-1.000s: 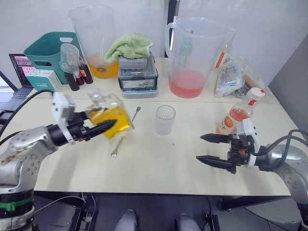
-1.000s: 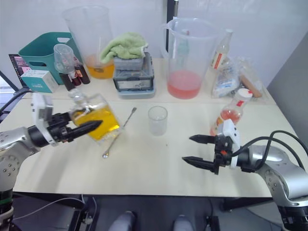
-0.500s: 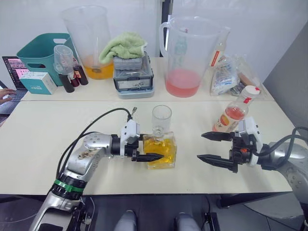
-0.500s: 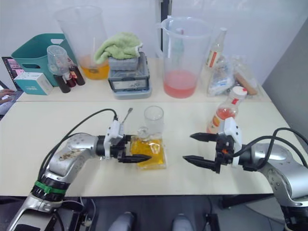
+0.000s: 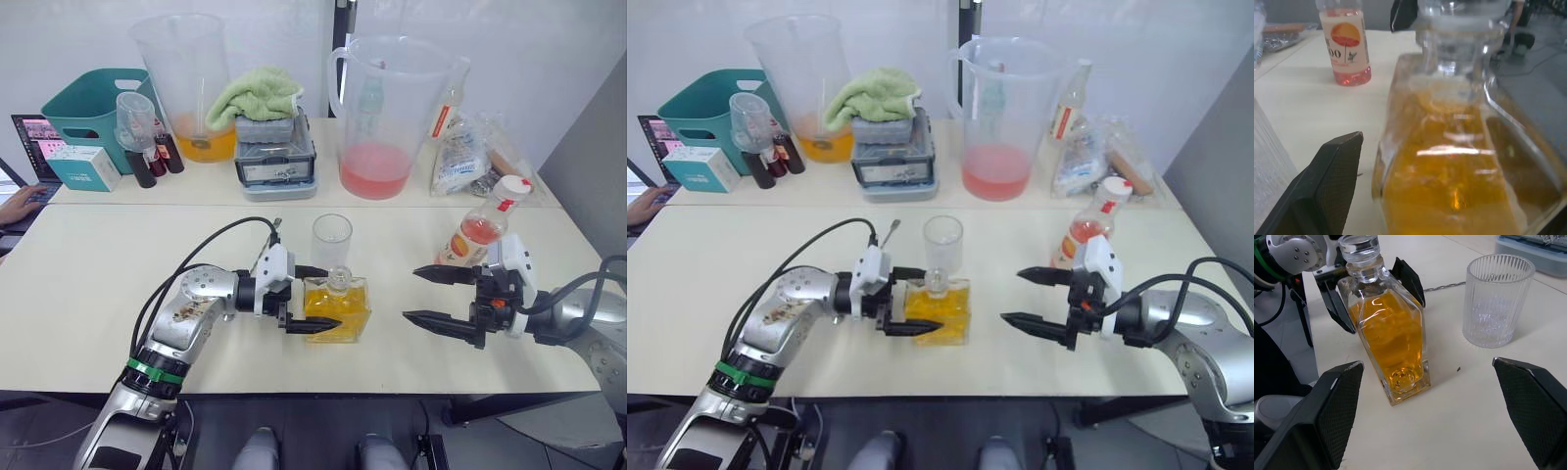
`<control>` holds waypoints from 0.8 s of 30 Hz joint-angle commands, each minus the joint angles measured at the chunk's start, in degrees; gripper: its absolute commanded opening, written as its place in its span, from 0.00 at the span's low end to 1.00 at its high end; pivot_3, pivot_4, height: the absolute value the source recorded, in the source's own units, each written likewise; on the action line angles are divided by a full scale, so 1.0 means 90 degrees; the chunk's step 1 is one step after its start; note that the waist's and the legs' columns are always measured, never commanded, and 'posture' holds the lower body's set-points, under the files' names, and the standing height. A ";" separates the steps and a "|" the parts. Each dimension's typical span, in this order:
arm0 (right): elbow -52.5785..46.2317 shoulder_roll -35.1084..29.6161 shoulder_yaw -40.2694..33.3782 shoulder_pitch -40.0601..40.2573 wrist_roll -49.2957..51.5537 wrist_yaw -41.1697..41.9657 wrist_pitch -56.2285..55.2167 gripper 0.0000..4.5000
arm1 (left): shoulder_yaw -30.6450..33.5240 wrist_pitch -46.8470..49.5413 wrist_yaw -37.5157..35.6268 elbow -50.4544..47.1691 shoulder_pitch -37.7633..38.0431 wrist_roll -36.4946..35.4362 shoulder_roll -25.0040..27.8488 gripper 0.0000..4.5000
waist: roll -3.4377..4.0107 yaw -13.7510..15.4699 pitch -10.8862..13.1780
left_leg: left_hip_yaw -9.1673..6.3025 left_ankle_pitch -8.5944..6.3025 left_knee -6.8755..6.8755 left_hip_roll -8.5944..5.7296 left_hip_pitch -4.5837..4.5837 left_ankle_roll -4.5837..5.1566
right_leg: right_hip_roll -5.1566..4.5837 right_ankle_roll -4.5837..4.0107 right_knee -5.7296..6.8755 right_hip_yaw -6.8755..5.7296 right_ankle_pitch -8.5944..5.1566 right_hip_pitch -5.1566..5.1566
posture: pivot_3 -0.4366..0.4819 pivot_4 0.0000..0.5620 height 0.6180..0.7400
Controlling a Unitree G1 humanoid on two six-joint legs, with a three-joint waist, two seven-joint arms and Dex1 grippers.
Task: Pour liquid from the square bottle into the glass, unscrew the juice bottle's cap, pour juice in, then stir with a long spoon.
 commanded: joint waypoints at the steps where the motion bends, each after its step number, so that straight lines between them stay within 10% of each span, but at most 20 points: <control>1: -0.0193 -0.0027 -0.0172 -0.0031 0.0157 -0.0022 0.0027 1.00 | 0.0129 0.0218 0.0037 -0.0426 -0.0063 -0.0218 0.0047 1.00 | 0.0000 0.0000 0.0000 | 0.0000 0.0000 0.0000 0.0000 0.0000 0.0000 | 0.0000 0.0000 0.0000 0.0000 0.0000 0.0000 | 0.48 0.27 1.00; 11: -0.0227 -0.0035 -0.0178 -0.0181 0.0225 -0.0058 0.0155 1.00 | -0.0124 0.0041 0.0056 -0.0293 0.0052 0.0077 -0.0032 1.00 | 0.0000 0.0004 0.0000 | 0.0000 0.0000 0.0002 0.0000 0.0000 0.0000 | 0.0000 0.0000 0.0000 0.0000 0.0000 0.0000 | 0.48 0.27 1.00; 16: -0.0276 -0.0052 -0.0157 -0.0215 0.0297 -0.0092 0.0190 1.00 | -0.0157 -0.0057 0.0056 -0.0202 0.0026 0.0134 -0.0092 0.63 | 0.0000 0.0001 0.0000 | 0.0000 0.0000 0.0005 0.0000 0.0000 0.0001 | 0.0000 0.0000 0.0000 0.0000 0.0000 0.0001 | 0.48 0.27 1.00; 24: -0.0691 0.0078 0.0459 -0.0895 0.0438 -0.0186 0.0400 1.00 | -0.0192 -0.0283 -0.0001 -0.0227 0.0139 0.0259 -0.0058 0.63 | 0.0001 0.0002 -0.0001 | 0.0000 -0.0001 0.0022 0.0000 0.0000 0.0003 | 0.0000 0.0000 0.0011 0.0000 0.0000 0.0004 | 0.48 0.27 1.00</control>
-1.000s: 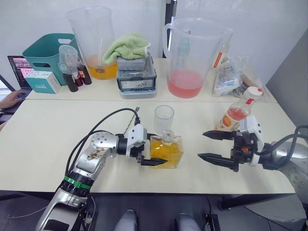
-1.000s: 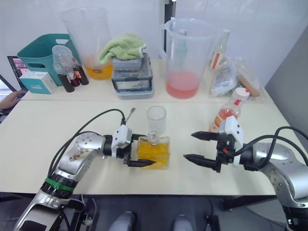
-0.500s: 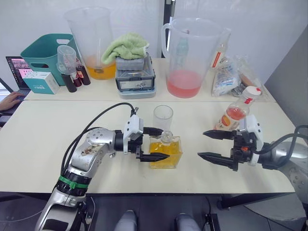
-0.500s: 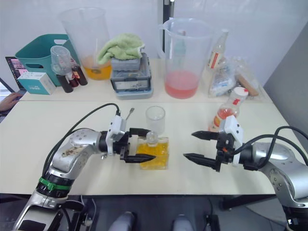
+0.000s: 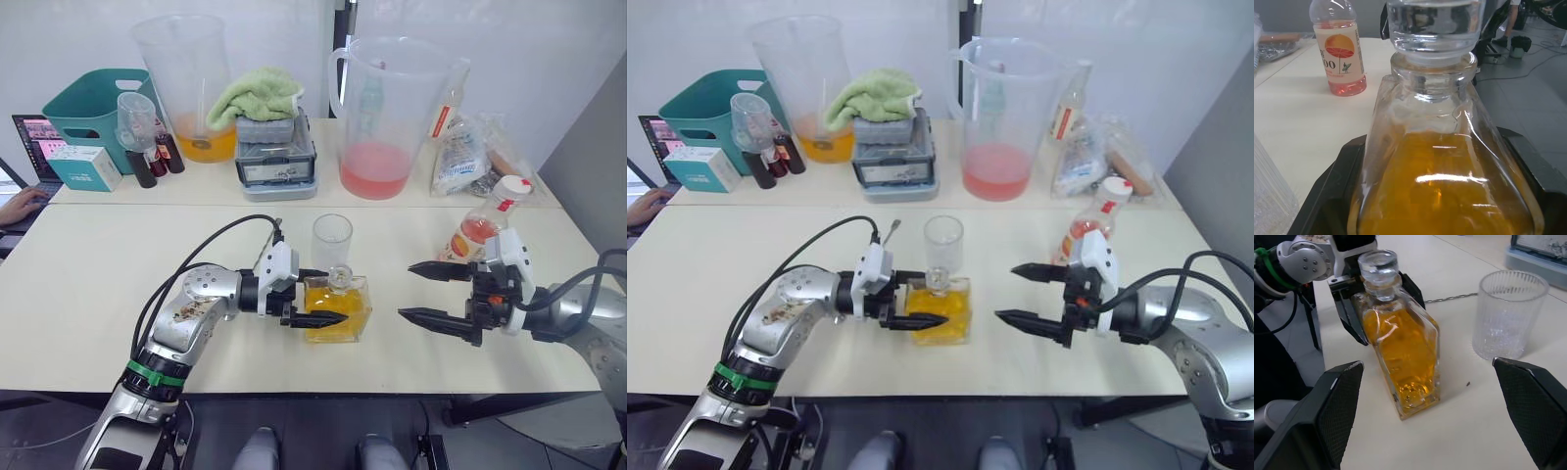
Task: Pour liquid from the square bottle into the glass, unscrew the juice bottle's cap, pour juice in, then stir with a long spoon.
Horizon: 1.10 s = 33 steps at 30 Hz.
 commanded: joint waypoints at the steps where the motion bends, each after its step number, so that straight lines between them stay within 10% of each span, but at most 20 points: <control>1: -0.0317 0.0194 0.0396 -0.0657 0.0169 -0.0117 0.0160 1.00 | -0.0048 -0.0149 -0.0077 -0.0098 0.0036 0.0033 0.0016 0.63 | 0.0000 -0.0002 0.0000 | 0.0000 0.0000 0.0003 0.0000 0.0000 0.0000 | 0.0000 0.0000 0.0003 0.0000 0.0000 0.0000 | 0.48 0.27 1.00; 16: 0.0018 0.1040 0.1597 -0.2084 -0.0222 -0.0299 0.0356 1.00 | -0.0098 -0.0189 -0.0098 -0.0032 -0.0016 0.0067 -0.0005 0.63 | 0.0003 -0.0005 -0.0001 | -0.0007 -0.0001 0.0013 -0.0004 -0.0002 0.0002 | 0.0000 0.0000 0.0015 0.0000 0.0000 -0.0006 | 0.48 0.27 1.00; 27: 0.0053 0.1255 0.1611 -0.2082 -0.0336 -0.0379 0.0286 0.24 | -0.0080 -0.0124 -0.0096 -0.0100 -0.0019 0.0043 0.0032 0.63 | 0.0003 -0.0011 -0.0001 | -0.0007 -0.0001 0.0012 -0.0004 -0.0002 0.0002 | 0.0000 0.0000 0.0017 0.0000 0.0000 -0.0007 | 0.48 0.27 1.00; 33: -0.0037 0.1312 0.1536 -0.2088 -0.0228 -0.0423 0.0345 0.24 | -0.0095 -0.0104 -0.0113 -0.0140 0.0000 0.0033 0.0068 0.63 | 0.0003 -0.0018 -0.0001 | -0.0007 -0.0001 0.0012 -0.0004 -0.0001 0.0002 | 0.0000 0.0000 0.0019 0.0000 0.0000 -0.0009 | 0.48 0.27 1.00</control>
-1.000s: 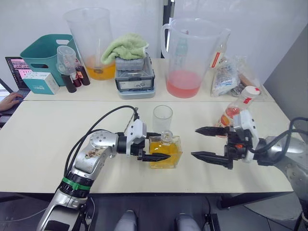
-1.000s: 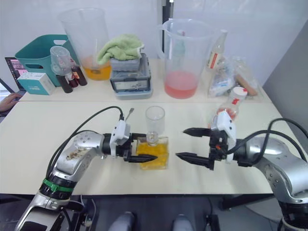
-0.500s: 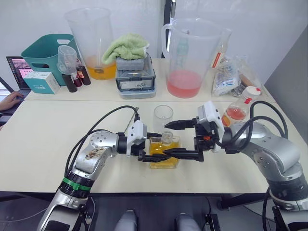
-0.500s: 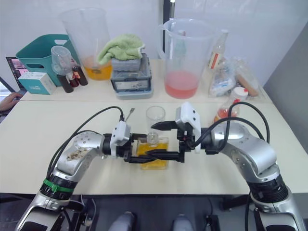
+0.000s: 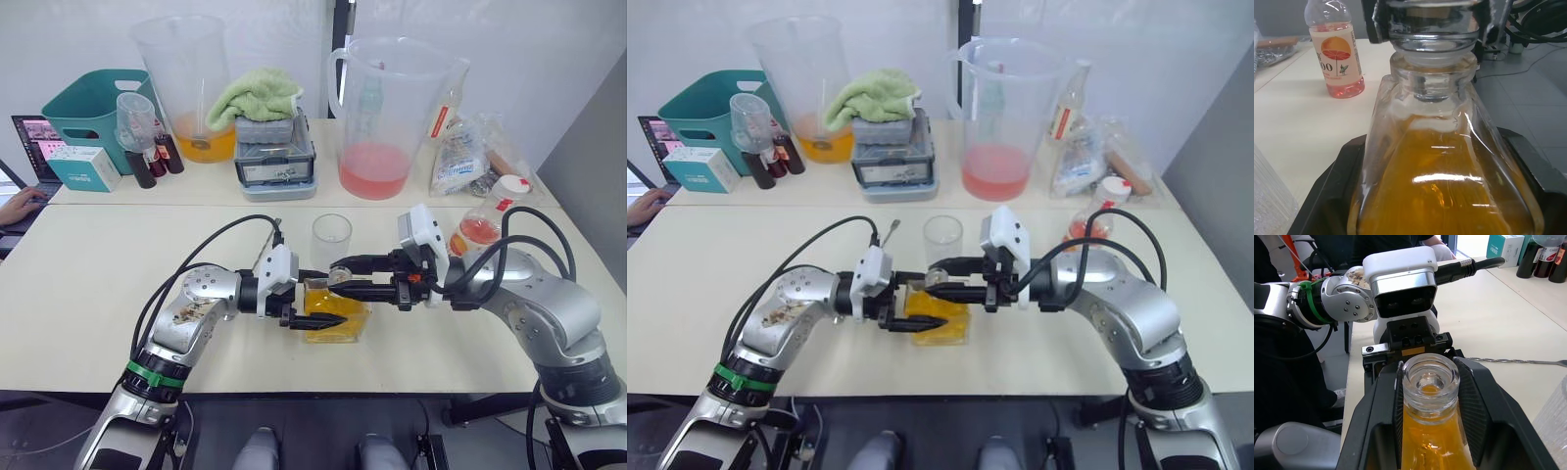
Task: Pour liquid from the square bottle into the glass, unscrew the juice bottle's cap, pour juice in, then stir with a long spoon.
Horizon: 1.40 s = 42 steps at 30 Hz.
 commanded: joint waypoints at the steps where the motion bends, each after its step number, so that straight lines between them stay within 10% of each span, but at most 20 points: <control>1: -0.0263 0.0089 -0.0220 -0.0132 0.0228 -0.0035 0.0004 0.24 | -0.0066 0.0044 -0.0067 -0.0149 -0.0011 0.0007 0.0050 0.63 | 0.0000 -0.0002 0.0000 | 0.0000 0.0000 0.0000 0.0000 0.0000 0.0000 | 0.0000 0.0000 0.0000 0.0000 0.0000 0.0000 | 0.48 0.27 1.00; 23: -0.0380 -0.0043 -0.1253 0.0003 0.0888 -0.0525 0.0326 0.24 | -0.0155 0.0097 -0.0051 -0.0217 0.0118 -0.0016 0.0059 0.63 | 0.0007 0.0009 0.0000 | 0.0000 -0.0001 -0.0002 0.0000 0.0003 0.0001 | 0.0000 0.0000 0.0007 0.0001 0.0000 -0.0002 | 0.48 0.27 1.00; 33: -0.0161 -0.0272 -0.2885 0.3475 -0.0404 -0.1234 -0.0676 0.24 | -0.0045 0.0058 -0.0066 -0.0164 0.0056 -0.0071 0.0047 0.63 | 0.0026 0.0010 -0.0008 | 0.0012 -0.0007 0.0000 0.0000 0.0012 0.0015 | 0.0000 0.0000 0.0008 0.0010 -0.0001 0.0002 | 0.48 0.27 1.00; 42: 0.1478 0.0766 -0.2813 0.3988 -0.1982 -0.2221 -0.2563 0.24 | -0.0037 0.0043 -0.0089 -0.0045 -0.0094 -0.0062 -0.0014 0.63 | 0.0031 0.0025 -0.0008 | 0.0015 -0.0006 0.0001 -0.0001 0.0015 0.0013 | 0.0000 0.0000 0.0012 0.0015 -0.0001 0.0004 | 0.48 0.27 1.00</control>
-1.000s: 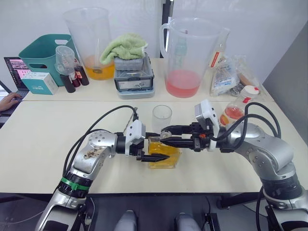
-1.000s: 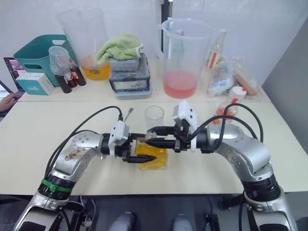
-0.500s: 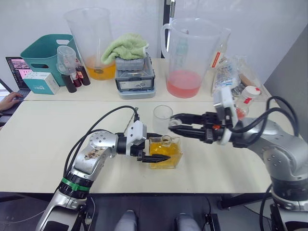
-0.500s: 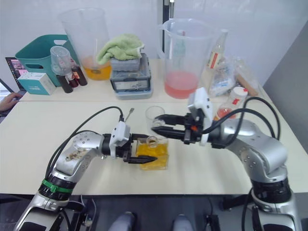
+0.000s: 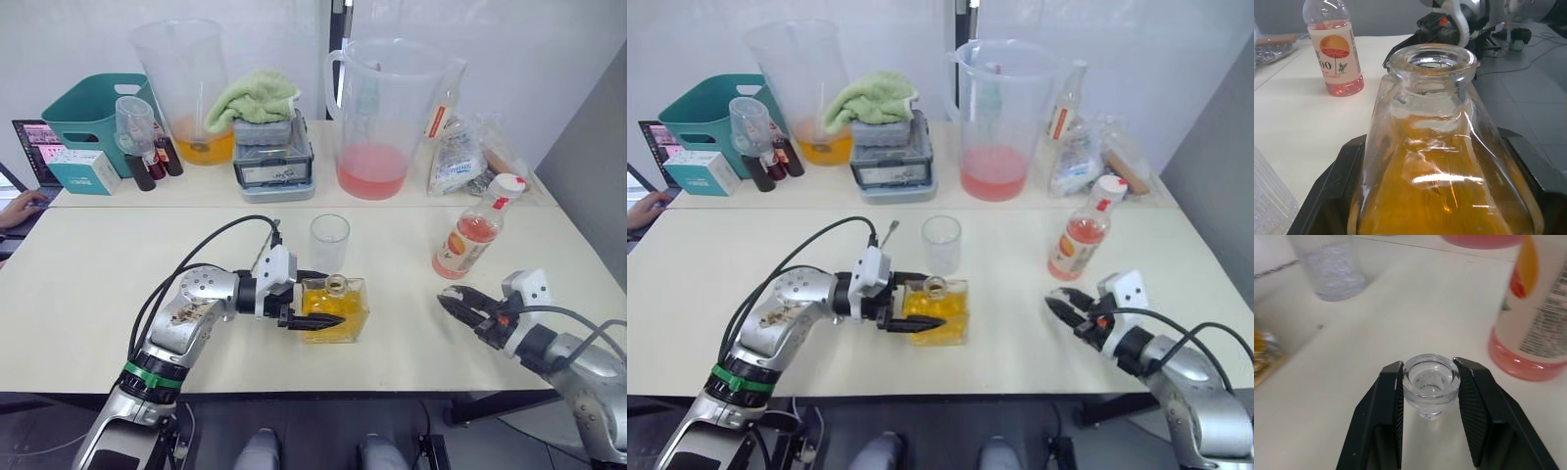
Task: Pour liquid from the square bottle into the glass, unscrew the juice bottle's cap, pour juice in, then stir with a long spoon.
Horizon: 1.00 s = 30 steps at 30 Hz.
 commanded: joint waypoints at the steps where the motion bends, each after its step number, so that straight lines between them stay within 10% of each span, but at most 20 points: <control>1: 0.0577 0.0234 -0.0125 0.0090 -0.0423 -0.0310 -0.0757 0.24 | -0.0034 0.0029 -0.0095 -0.0032 -0.0131 -0.0053 -0.0024 0.63 | 0.0002 0.0004 0.0001 | 0.0000 0.0000 -0.0001 0.0000 0.0000 0.0000 | 0.0000 0.0000 -0.0002 0.0001 0.0000 0.0000 | 0.48 0.27 1.00; 11: 0.1419 0.0541 -0.0004 -0.0003 -0.0577 -0.0425 -0.1170 0.24 | 0.0057 0.0013 -0.0085 -0.0007 -0.0190 -0.0082 -0.0029 0.63 | 0.0007 -0.0007 0.0000 | -0.0001 0.0002 0.0001 0.0000 0.0008 -0.0002 | 0.0000 0.0000 0.0001 0.0002 0.0000 0.0009 | 0.48 0.27 1.00; 20: 0.1181 0.0534 -0.0230 0.0011 -0.0348 -0.0368 -0.1335 0.99 | 0.0654 0.0236 0.0034 -0.0300 -0.0251 -0.0449 0.0276 0.63 | 0.0023 -0.0015 0.0001 | 0.0000 0.0002 -0.0001 0.0000 0.0008 -0.0003 | 0.0000 0.0000 0.0001 0.0003 0.0000 0.0007 | 0.48 0.27 1.00; 30: -0.0785 0.0038 -0.0735 0.0285 0.0412 -0.0385 -0.0507 1.00 | 0.2001 0.1312 0.0151 -0.0932 0.0141 -0.1288 0.1556 0.63 | 0.0058 -0.0091 0.0022 | 0.0001 0.0001 -0.0010 0.0000 0.0002 -0.0002 | 0.0000 -0.0001 0.0009 0.0010 -0.0001 -0.0009 | 0.48 0.27 1.00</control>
